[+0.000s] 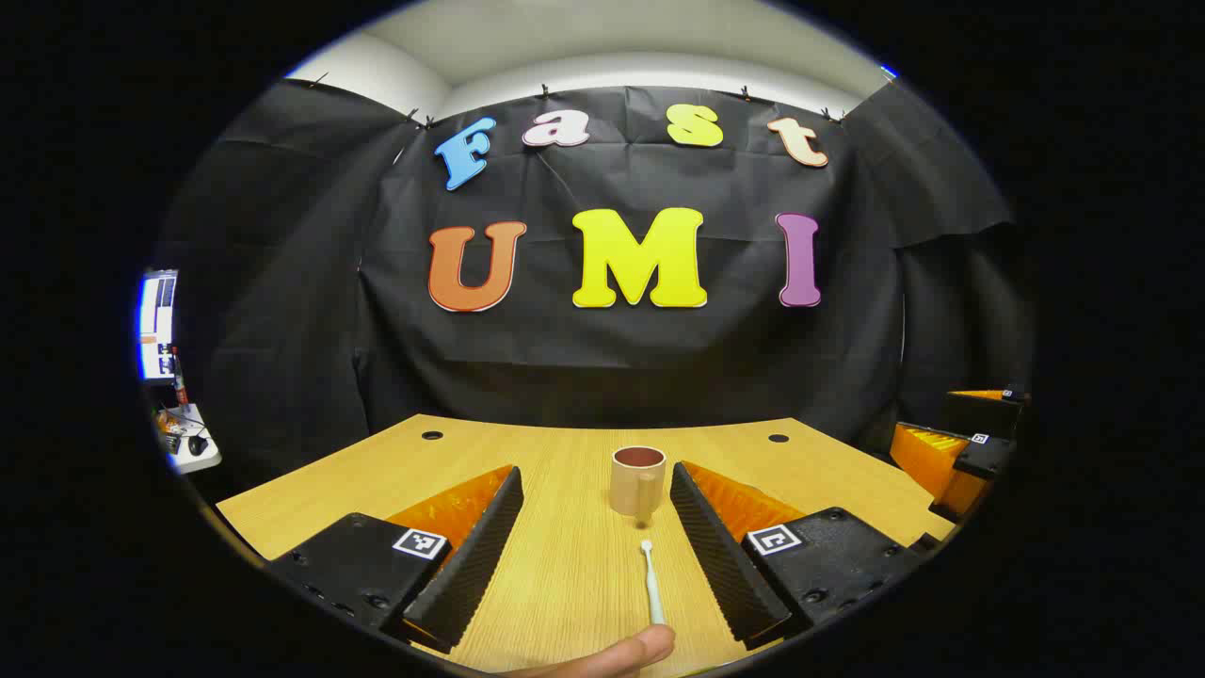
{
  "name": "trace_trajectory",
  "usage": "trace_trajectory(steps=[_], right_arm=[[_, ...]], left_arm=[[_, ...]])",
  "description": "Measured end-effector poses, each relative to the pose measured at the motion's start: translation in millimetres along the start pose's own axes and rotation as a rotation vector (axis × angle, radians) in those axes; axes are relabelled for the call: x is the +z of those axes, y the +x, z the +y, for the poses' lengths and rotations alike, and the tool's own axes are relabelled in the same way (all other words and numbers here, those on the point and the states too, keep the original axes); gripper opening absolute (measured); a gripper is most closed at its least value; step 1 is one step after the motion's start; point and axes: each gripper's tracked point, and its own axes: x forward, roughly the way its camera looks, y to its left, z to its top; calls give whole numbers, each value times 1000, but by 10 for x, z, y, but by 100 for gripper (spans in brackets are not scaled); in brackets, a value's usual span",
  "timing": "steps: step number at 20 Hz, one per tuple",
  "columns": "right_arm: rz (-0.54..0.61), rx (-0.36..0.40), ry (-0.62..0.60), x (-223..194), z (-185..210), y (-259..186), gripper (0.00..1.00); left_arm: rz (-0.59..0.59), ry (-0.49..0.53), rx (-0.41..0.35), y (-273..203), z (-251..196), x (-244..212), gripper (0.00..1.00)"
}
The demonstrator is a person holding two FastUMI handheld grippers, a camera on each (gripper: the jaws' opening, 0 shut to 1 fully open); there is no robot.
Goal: Put the toothbrush and toothpaste on the desktop into the cup, then pick up the cup and place it on the coaster on the desktop.
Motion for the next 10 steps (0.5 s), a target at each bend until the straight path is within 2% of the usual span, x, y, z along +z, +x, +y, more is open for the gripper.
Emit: trace_trajectory(steps=[1,2,4,8,9,10], right_arm=[[-8,-9,0,45,-40,-17,97],[-19,-13,6,78,-65,-34,95],[-28,-17,15,102,-99,-28,97],[-6,-5,29,31,-97,-5,95],[-4,-6,33,24,-111,-3,98],[-4,-7,34,30,-121,-3,95]], left_arm=[[7,1,0,-10,22,-7,95],[5,-1,7,-16,38,1,99],[0,-2,12,-13,52,16,100],[18,6,21,0,49,-13,100],[15,8,19,-5,45,0,100],[8,10,20,-6,46,17,100]])
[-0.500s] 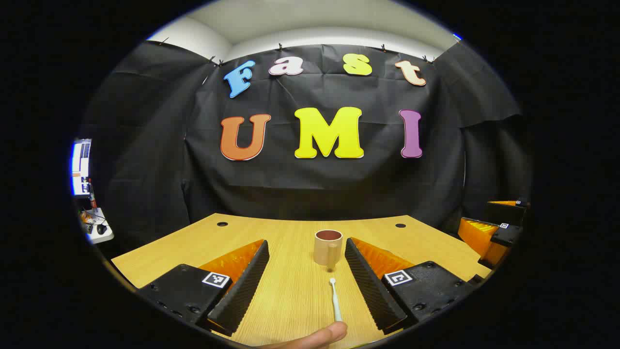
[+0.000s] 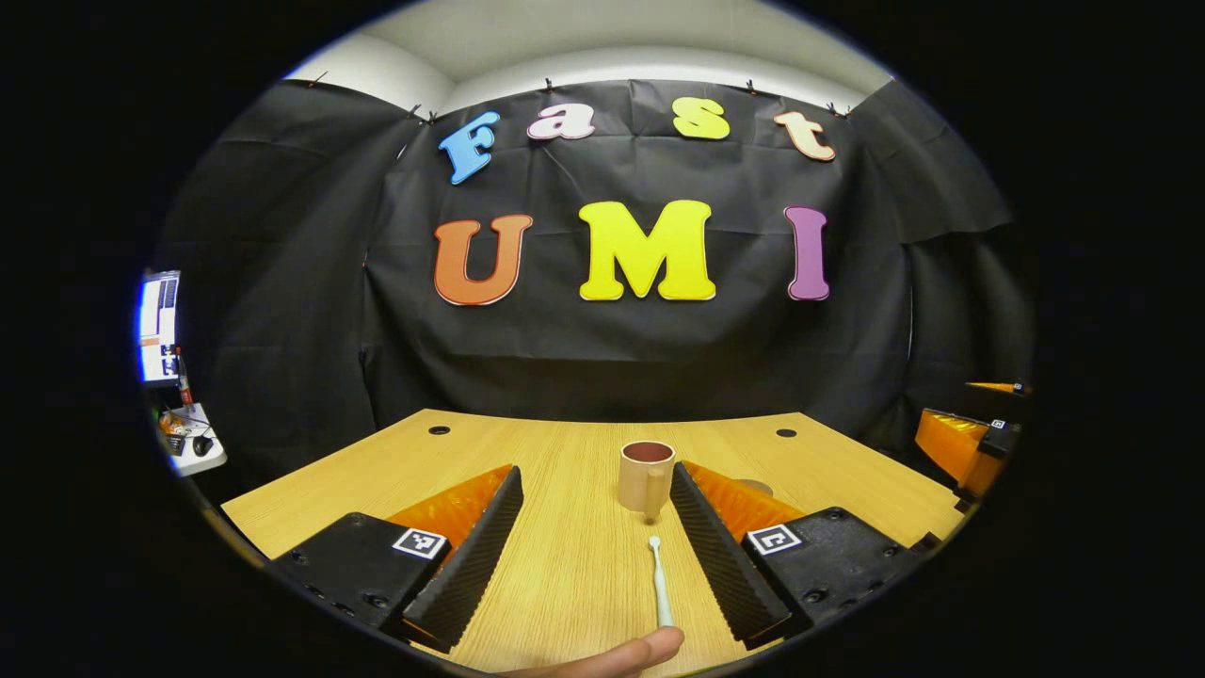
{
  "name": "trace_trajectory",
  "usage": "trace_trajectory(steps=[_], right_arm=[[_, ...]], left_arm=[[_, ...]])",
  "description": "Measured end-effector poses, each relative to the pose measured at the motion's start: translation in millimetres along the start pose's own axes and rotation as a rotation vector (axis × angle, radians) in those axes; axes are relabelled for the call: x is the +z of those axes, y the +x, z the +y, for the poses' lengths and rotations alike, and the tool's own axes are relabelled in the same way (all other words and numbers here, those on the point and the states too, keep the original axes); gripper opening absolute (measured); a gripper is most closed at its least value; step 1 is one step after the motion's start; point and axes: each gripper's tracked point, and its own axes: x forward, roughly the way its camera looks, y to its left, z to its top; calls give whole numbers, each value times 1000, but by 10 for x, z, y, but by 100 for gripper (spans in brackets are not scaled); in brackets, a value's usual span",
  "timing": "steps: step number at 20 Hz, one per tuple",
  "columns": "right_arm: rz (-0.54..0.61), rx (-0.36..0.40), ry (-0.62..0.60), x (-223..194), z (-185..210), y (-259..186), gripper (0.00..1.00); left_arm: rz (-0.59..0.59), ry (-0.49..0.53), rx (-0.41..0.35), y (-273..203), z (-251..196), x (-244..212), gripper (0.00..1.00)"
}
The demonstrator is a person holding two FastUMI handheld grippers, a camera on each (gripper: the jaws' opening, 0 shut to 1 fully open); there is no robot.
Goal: Put the toothbrush and toothpaste on the desktop into the cup, then pick up the cup and place it on the coaster on the desktop.
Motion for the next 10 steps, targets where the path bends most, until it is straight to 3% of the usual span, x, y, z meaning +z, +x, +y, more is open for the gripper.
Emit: trace_trajectory(steps=[7,10], right_arm=[[18,-19,5,-114,-60,62,95],[51,-21,19,-251,-90,116,95]], left_arm=[[5,5,-4,126,-16,-111,100],[89,5,-9,273,-69,-437,100]])
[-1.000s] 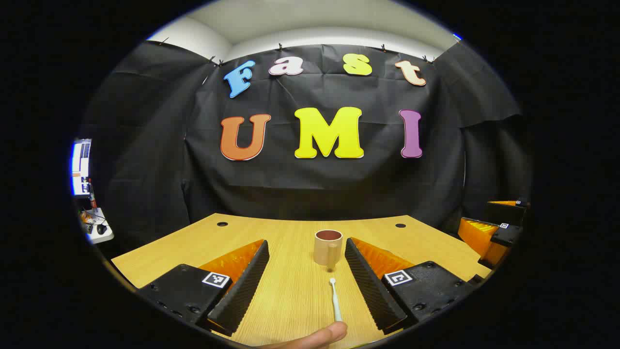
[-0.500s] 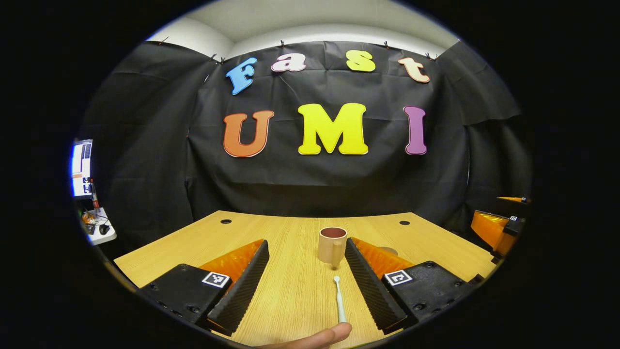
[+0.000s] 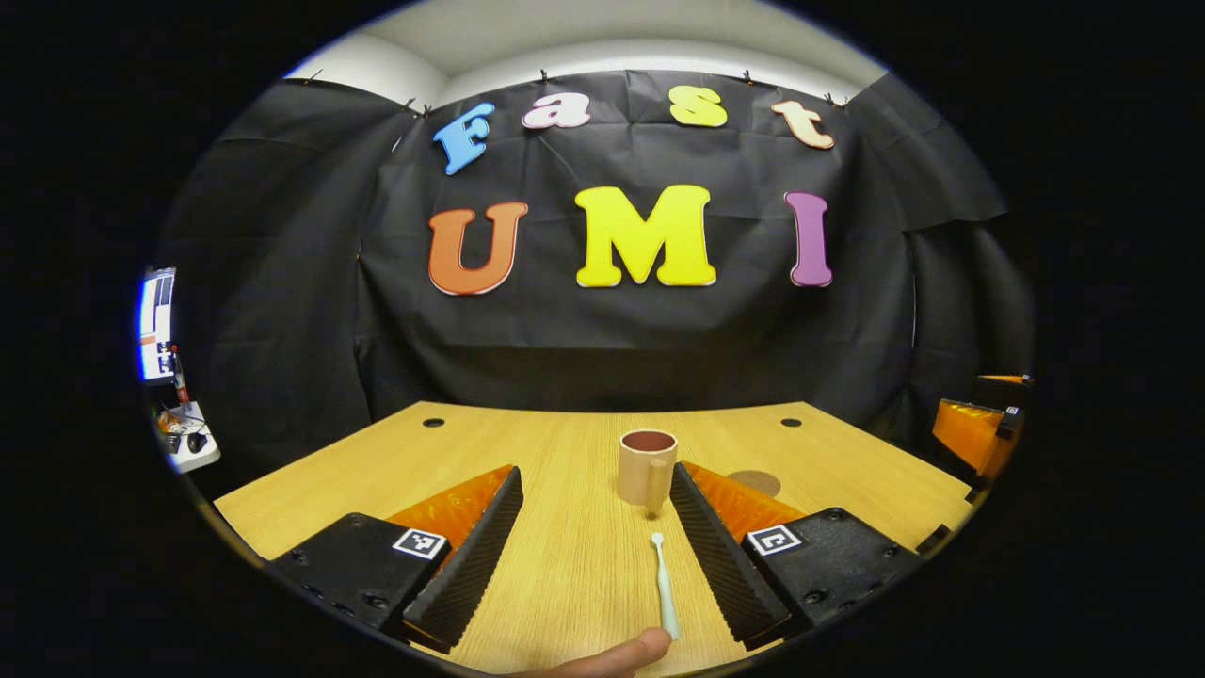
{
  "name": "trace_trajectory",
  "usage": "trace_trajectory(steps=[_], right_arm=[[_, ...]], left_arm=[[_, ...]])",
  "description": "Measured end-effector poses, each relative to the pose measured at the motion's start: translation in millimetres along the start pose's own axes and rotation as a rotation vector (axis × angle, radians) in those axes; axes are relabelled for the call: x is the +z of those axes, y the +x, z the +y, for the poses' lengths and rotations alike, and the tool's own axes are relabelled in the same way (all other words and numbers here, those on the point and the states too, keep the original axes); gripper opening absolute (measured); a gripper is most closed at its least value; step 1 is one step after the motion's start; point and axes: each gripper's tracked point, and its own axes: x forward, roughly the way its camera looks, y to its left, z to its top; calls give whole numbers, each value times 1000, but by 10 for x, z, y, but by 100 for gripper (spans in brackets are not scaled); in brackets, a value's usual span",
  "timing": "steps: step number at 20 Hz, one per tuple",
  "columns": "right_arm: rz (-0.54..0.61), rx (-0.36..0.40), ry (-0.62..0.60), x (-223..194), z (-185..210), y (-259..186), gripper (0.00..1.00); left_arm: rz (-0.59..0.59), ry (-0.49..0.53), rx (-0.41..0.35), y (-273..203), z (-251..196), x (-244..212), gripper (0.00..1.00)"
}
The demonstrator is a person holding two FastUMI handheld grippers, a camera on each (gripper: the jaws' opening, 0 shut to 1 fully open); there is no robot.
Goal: Put the toothbrush and toothpaste on the desktop into the cup, then pick up the cup and place it on the coaster on the desktop.
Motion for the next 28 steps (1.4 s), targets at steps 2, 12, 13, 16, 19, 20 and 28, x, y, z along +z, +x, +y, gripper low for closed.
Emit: trace_trajectory(steps=[2,12,13,16,19,20,28], right_arm=[[27,13,10,-116,15,44,95],[192,26,20,-761,-17,344,95],[212,30,30,-822,3,363,95],[252,25,22,-945,70,453,95],[263,34,-12,-985,170,480,95],[265,36,-19,-994,202,477,95],[299,21,-79,-993,329,554,95]], left_arm=[[73,8,2,119,-52,-246,95],[451,-19,-82,485,-491,-1344,99],[471,-18,-93,496,-523,-1411,94],[498,38,-78,515,-530,-1479,82],[511,52,-105,492,-610,-1479,63],[515,53,-103,488,-598,-1484,54],[505,33,-98,499,-512,-1481,10]])
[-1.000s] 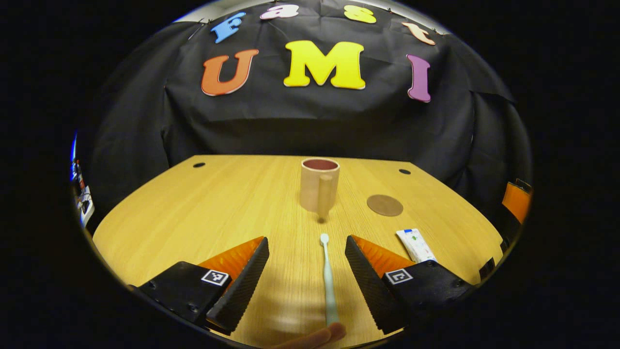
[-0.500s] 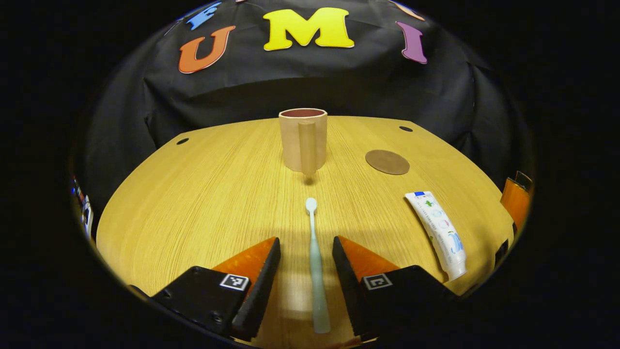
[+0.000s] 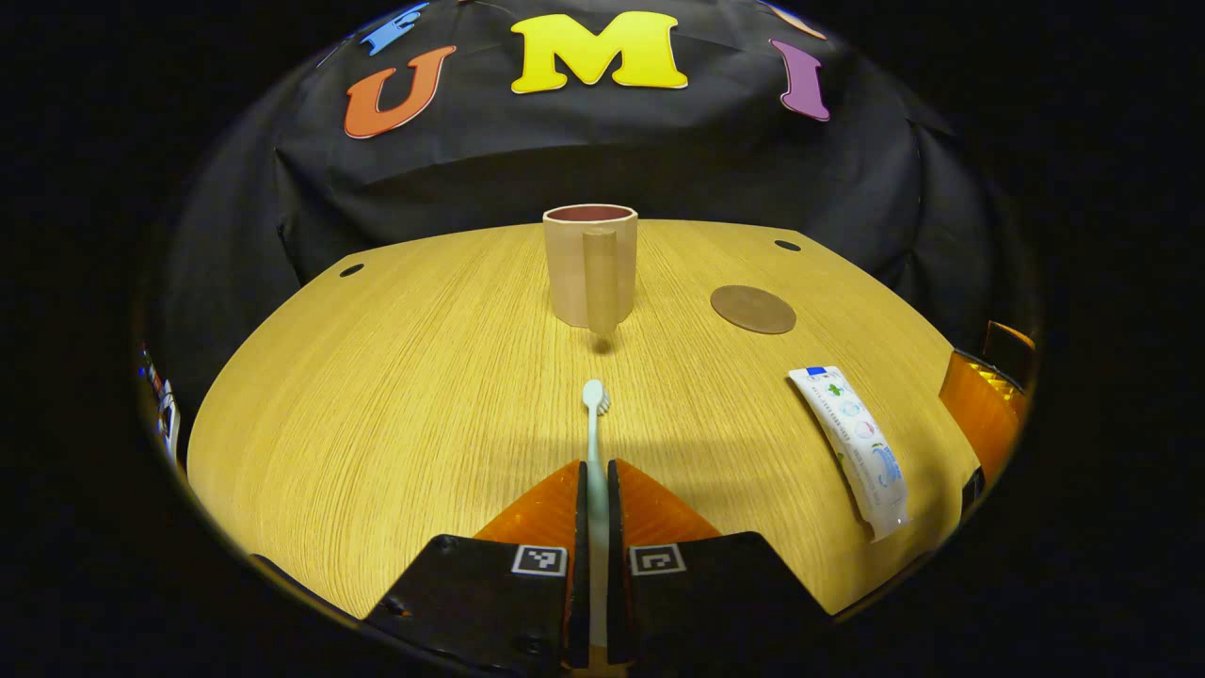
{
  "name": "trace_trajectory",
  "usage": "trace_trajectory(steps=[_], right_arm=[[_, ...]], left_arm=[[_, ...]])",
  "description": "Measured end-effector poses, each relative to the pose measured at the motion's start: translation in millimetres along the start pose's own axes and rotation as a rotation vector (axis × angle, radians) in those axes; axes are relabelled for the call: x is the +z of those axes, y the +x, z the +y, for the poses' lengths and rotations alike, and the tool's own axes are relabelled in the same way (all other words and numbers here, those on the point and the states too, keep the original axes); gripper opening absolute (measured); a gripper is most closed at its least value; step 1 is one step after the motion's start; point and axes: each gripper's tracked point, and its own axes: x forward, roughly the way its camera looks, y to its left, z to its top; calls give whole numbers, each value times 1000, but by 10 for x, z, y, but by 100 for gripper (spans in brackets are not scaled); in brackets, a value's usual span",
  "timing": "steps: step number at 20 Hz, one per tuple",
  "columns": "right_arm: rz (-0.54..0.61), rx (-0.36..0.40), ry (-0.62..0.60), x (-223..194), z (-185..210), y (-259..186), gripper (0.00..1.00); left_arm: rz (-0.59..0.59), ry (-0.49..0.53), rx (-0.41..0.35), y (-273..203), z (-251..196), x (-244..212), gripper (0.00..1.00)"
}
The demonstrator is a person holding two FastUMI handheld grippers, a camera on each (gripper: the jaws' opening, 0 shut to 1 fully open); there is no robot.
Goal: Put the toothbrush and toothpaste on the desktop into the cup, then pick up the cup and place it on the coaster on the desktop.
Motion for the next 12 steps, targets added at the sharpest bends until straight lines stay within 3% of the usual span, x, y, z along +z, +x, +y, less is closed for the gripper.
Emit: trace_trajectory(steps=[4,12], right_arm=[[85,9,87,-120,68,179,98],[229,47,25,-606,478,381,99]], left_arm=[[-74,-58,-36,-65,18,69,8],[-321,-49,24,-614,283,475,8]])
